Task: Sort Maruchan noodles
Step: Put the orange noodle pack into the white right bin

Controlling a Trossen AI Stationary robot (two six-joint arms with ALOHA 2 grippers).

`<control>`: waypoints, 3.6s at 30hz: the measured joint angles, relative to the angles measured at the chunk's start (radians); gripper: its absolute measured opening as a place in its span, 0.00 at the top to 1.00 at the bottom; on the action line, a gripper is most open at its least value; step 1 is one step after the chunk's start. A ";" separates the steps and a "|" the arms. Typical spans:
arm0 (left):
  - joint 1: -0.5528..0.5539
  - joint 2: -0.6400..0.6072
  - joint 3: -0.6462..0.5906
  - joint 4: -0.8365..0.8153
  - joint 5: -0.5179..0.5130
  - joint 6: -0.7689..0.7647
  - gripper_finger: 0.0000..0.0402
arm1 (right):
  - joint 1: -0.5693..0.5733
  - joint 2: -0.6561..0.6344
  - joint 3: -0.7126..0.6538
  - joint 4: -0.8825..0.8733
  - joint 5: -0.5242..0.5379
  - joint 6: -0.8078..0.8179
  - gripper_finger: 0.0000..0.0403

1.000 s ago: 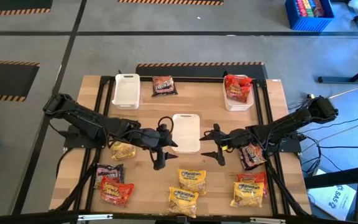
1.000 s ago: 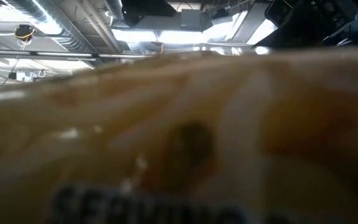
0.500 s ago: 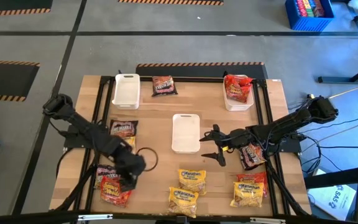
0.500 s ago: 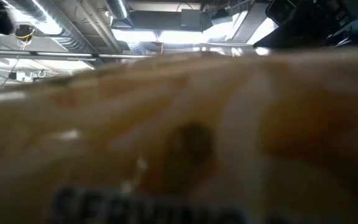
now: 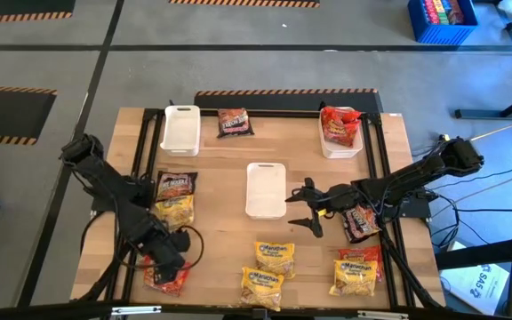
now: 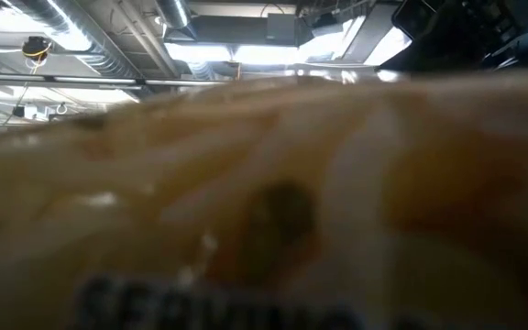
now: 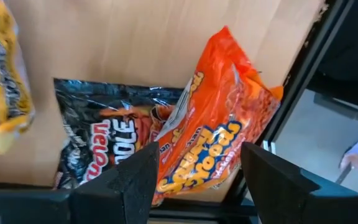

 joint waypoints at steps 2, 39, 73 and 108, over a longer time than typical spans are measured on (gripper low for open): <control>-0.015 0.000 -0.035 0.035 0.010 -0.010 0.45 | 0.000 0.003 0.000 0.003 0.000 0.000 0.20; -0.055 0.016 -0.466 0.857 0.119 -0.235 0.55 | 0.000 0.087 0.001 0.019 0.034 0.003 0.20; 0.057 0.085 -0.330 0.894 -0.075 0.071 1.00 | 0.000 0.087 0.000 0.069 0.078 0.004 0.20; 0.369 0.082 0.128 0.560 -0.661 0.749 1.00 | 0.000 0.087 0.000 0.341 -0.005 0.052 0.20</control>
